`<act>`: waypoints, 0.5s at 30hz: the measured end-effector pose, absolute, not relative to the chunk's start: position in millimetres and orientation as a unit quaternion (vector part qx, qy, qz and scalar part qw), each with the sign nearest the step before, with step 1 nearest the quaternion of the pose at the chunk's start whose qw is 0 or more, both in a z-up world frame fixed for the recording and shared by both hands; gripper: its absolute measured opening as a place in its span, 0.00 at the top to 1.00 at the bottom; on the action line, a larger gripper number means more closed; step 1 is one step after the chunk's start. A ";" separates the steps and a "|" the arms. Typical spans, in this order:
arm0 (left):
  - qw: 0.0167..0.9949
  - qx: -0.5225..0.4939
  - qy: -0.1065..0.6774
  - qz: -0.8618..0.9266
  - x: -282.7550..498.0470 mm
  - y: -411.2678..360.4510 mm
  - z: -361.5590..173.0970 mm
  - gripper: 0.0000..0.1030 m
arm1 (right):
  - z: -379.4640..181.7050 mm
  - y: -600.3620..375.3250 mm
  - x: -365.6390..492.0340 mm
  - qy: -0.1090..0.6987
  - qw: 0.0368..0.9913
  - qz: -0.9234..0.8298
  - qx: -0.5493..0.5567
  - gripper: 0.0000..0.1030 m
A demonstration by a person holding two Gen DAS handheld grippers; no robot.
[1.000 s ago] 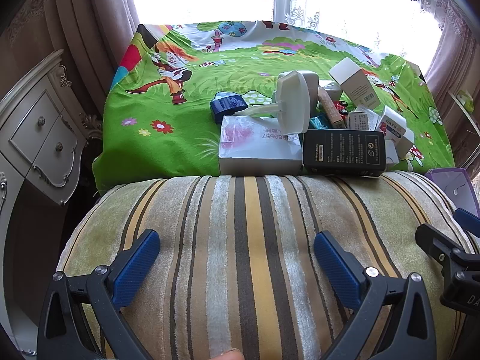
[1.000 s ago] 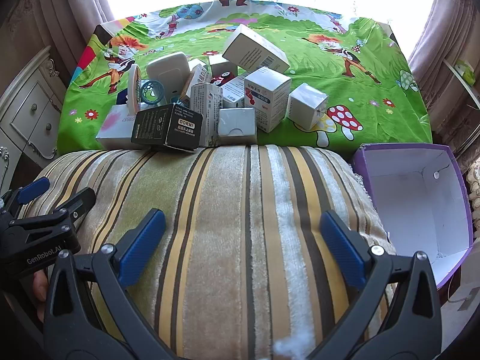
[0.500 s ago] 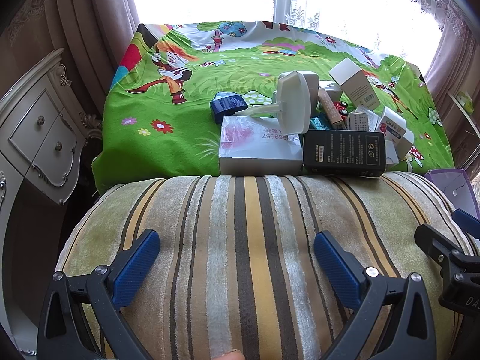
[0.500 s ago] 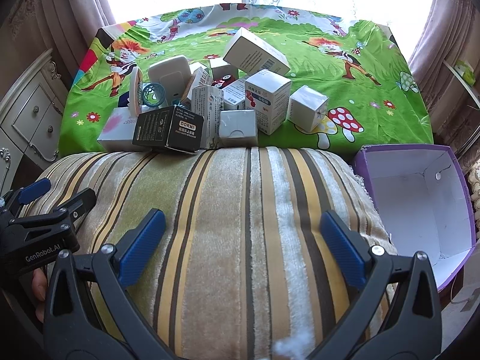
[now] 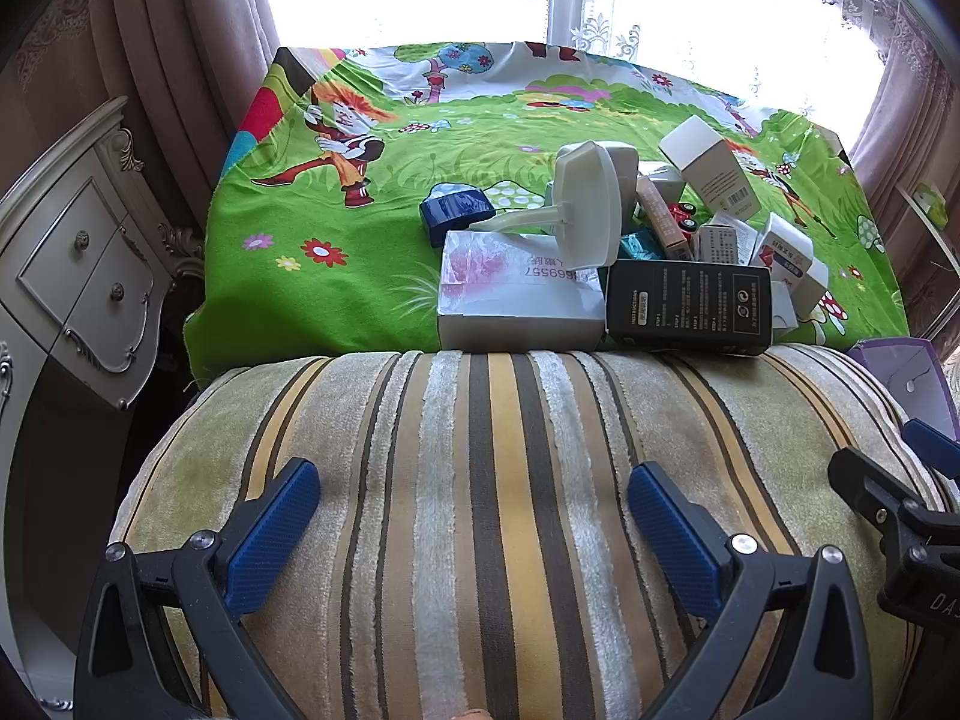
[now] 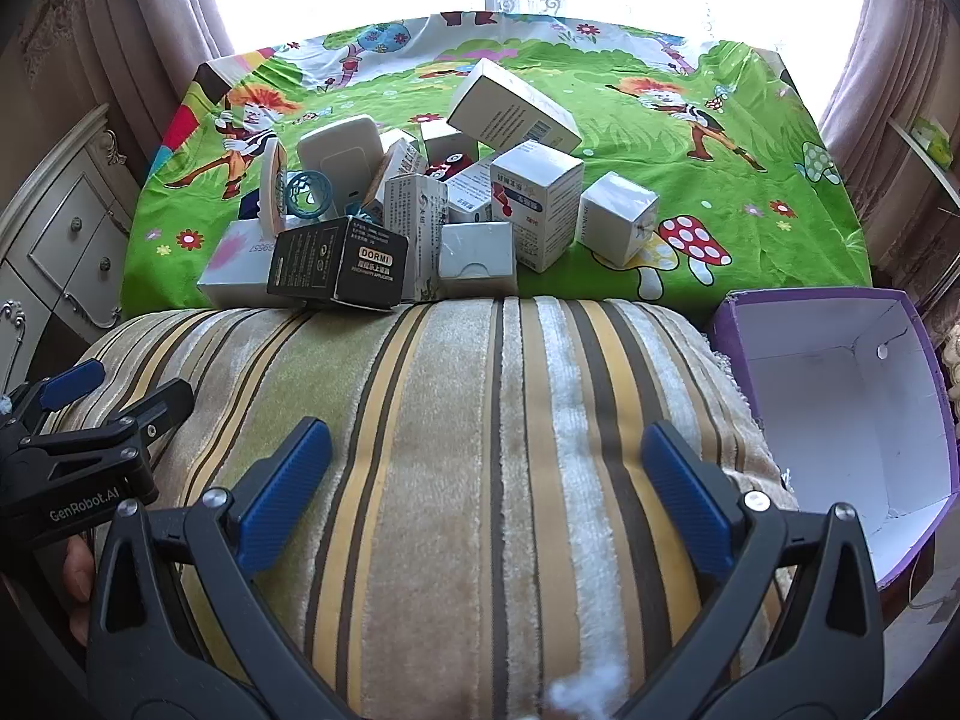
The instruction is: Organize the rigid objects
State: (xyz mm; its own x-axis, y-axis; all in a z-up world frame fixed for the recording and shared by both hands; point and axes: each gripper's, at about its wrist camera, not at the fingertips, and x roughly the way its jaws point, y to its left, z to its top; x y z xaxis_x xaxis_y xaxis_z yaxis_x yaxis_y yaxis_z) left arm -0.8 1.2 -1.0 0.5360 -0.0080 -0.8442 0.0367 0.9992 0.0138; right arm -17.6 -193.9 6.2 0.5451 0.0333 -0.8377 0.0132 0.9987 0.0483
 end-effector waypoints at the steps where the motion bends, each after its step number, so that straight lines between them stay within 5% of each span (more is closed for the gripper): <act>1: 0.876 0.015 0.481 -0.013 -0.9 1.2 -1.1 0.00 | 6.1 -194.3 -17.4 0.477 0.878 0.007 0.025 0.00; 15: 0.876 0.012 0.482 -0.014 -0.5 0.9 -2.3 0.00 | 9.7 -201.5 -9.4 0.515 0.855 0.050 0.036 0.00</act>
